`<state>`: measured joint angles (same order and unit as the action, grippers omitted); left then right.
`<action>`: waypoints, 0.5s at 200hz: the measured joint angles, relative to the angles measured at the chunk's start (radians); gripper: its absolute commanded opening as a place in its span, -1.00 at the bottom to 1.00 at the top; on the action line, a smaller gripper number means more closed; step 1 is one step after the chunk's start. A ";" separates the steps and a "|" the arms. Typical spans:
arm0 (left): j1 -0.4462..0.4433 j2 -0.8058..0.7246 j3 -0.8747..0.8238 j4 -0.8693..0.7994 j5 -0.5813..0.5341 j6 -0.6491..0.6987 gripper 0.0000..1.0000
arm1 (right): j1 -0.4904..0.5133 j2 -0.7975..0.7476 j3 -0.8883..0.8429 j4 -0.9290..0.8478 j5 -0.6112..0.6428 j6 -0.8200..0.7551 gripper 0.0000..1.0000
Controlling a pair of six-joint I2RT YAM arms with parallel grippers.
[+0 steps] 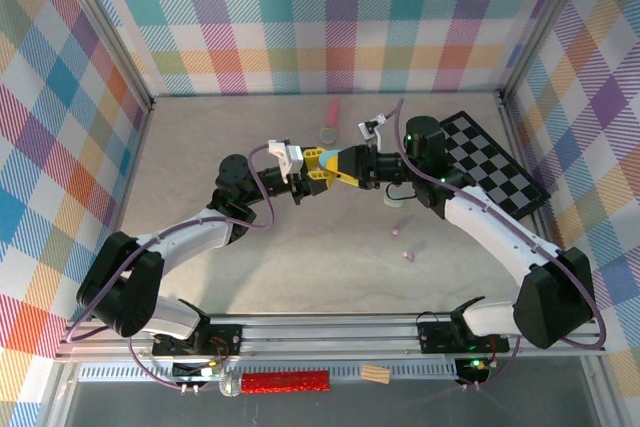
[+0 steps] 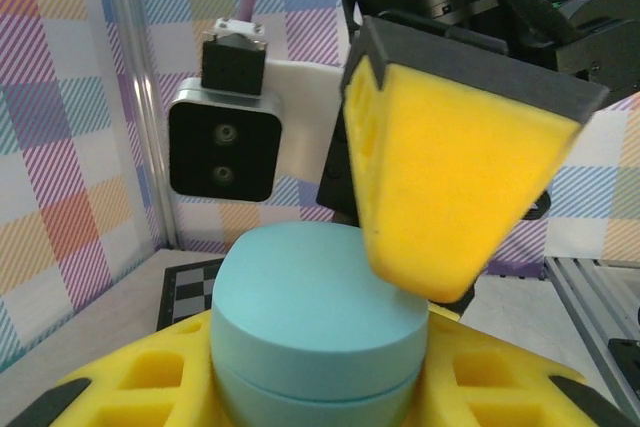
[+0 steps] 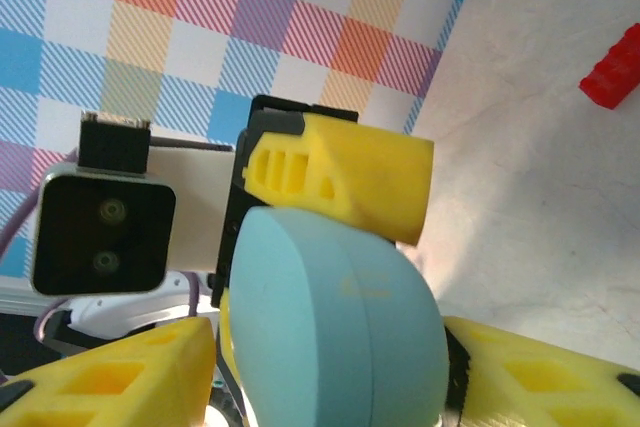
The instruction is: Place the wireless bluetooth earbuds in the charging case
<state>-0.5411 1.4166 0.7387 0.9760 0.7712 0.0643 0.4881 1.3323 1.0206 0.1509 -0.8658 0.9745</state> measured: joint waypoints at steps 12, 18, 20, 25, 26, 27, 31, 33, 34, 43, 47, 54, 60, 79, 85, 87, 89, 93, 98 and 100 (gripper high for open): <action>0.000 0.000 -0.003 -0.001 0.008 0.004 -0.29 | 0.000 0.008 -0.002 0.023 -0.003 0.027 0.17; 0.000 0.000 -0.005 -0.005 0.014 0.006 -0.29 | 0.000 0.013 -0.004 0.034 -0.003 0.038 0.14; 0.000 0.000 -0.005 -0.005 0.014 0.007 -0.29 | 0.000 0.013 -0.004 0.037 -0.003 0.041 0.13; 0.000 0.000 -0.006 -0.006 0.016 0.008 -0.28 | 0.000 0.016 -0.006 0.042 -0.003 0.048 0.06; 0.000 0.000 -0.007 -0.006 0.018 0.010 -0.28 | 0.000 0.016 -0.006 0.043 -0.003 0.049 0.05; 0.000 0.000 -0.007 -0.006 0.018 0.010 -0.28 | 0.000 0.017 -0.006 0.044 -0.003 0.051 0.03; 0.000 0.000 -0.008 -0.008 0.021 0.012 -0.28 | 0.000 0.018 -0.007 0.047 -0.003 0.057 -0.02; 0.000 0.000 -0.008 -0.008 0.021 0.013 -0.28 | 0.000 0.020 -0.007 0.050 -0.003 0.060 -0.05; 0.000 0.000 -0.008 -0.009 0.022 0.015 -0.28 | 0.000 0.020 -0.008 0.051 -0.003 0.062 -0.06; 0.000 -0.001 -0.009 -0.019 0.024 0.022 -0.28 | 0.000 0.023 -0.008 0.055 -0.002 0.074 -0.18; 0.000 -0.003 -0.009 -0.024 0.023 0.027 -0.28 | -0.001 0.024 -0.010 0.056 -0.001 0.074 -0.21; 0.000 -0.008 -0.009 -0.034 0.023 0.034 -0.27 | -0.003 0.026 -0.011 0.059 -0.004 0.083 -0.27; 0.000 -0.011 -0.010 -0.040 0.023 0.038 -0.27 | -0.004 0.026 -0.011 0.059 -0.007 0.085 -0.34; 0.000 -0.019 -0.010 -0.060 0.022 0.056 -0.24 | -0.004 0.026 -0.012 0.059 -0.009 0.090 -0.49; 0.000 -0.020 -0.011 -0.065 0.021 0.059 -0.19 | -0.004 0.026 -0.012 0.059 -0.009 0.090 -0.51; 0.000 -0.021 -0.011 -0.066 0.021 0.059 -0.16 | -0.004 0.026 -0.013 0.058 -0.009 0.092 -0.52; 0.000 -0.021 -0.011 -0.066 0.021 0.060 -0.13 | -0.004 0.026 -0.013 0.058 -0.009 0.091 -0.52; 0.000 -0.021 -0.011 -0.069 0.021 0.064 -0.04 | -0.004 0.026 -0.014 0.058 -0.010 0.090 -0.52; 0.000 -0.022 -0.011 -0.073 0.020 0.067 0.09 | -0.004 0.026 -0.015 0.058 -0.009 0.090 -0.52; 0.000 -0.023 -0.011 -0.073 0.020 0.066 0.14 | -0.004 0.026 -0.016 0.058 -0.008 0.089 -0.52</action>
<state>-0.5411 1.3941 0.7280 0.9028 0.7910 0.1299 0.4843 1.3582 1.0042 0.2092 -0.8738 1.0637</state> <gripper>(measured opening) 0.467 0.311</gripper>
